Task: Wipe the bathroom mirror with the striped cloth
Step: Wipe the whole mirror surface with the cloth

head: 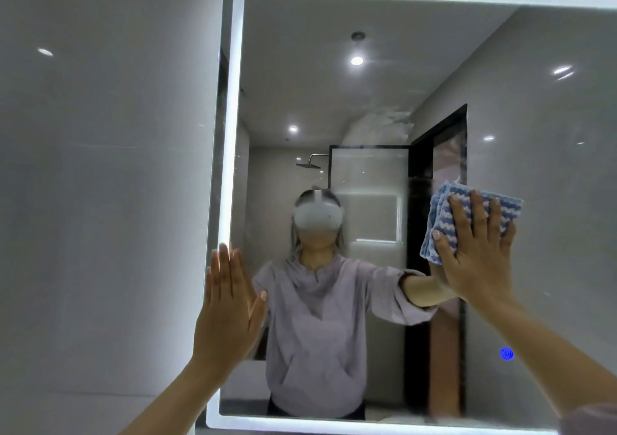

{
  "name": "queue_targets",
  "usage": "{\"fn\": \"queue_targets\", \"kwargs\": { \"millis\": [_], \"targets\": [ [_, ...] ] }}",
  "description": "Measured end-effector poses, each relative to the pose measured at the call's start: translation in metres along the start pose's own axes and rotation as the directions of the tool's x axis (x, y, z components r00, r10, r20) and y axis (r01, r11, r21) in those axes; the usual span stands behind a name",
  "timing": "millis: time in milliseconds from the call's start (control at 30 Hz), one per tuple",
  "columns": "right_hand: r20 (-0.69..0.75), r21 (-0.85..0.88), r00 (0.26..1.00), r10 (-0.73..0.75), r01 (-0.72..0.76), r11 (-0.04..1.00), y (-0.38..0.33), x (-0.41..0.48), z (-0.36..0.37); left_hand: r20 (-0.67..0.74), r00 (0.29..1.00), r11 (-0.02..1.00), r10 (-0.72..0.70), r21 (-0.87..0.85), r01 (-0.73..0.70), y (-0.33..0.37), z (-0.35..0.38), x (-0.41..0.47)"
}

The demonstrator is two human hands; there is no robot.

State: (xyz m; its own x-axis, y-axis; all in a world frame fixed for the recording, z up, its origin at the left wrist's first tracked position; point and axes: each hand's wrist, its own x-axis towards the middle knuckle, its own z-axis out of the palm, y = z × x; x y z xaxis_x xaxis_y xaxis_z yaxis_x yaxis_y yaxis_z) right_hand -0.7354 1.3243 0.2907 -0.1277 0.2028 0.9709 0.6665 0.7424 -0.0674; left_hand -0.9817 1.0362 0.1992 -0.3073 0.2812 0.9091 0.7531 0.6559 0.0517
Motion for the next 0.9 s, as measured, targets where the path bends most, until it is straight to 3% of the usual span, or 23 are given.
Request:
{"fn": "queue_targets", "kwargs": {
  "millis": [200, 300, 467, 600, 900],
  "targets": [
    [-0.014, 0.022, 0.998, 0.064, -0.063, 0.998, -0.015, -0.001, 0.001, 0.040, 0.993, 0.988, 0.115, 0.098, -0.118, -0.006, 0.026, -0.049],
    [-0.021, 0.054, 0.995, 0.100, -0.099, 0.994, -0.039, 0.002, 0.000, 0.029, 0.993, 0.992, 0.114, 0.041, -0.115, -0.009, 0.037, -0.061],
    [-0.020, 0.016, 0.993, -0.118, 0.119, 0.993, -0.103, 0.020, -0.002, -0.014, 0.993, 0.993, 0.119, -0.024, -0.119, -0.011, 0.043, -0.062],
    [0.001, 0.015, 0.974, -0.226, 0.226, 0.974, -0.162, 0.038, -0.002, 0.056, 0.995, 0.996, 0.079, -0.036, -0.077, -0.011, 0.041, -0.060],
    [0.051, 0.025, 0.857, -0.512, 0.512, 0.859, -0.271, 0.018, 0.013, 0.119, 0.993, 0.994, 0.026, -0.110, -0.013, -0.007, 0.035, -0.062]
  ]
}}
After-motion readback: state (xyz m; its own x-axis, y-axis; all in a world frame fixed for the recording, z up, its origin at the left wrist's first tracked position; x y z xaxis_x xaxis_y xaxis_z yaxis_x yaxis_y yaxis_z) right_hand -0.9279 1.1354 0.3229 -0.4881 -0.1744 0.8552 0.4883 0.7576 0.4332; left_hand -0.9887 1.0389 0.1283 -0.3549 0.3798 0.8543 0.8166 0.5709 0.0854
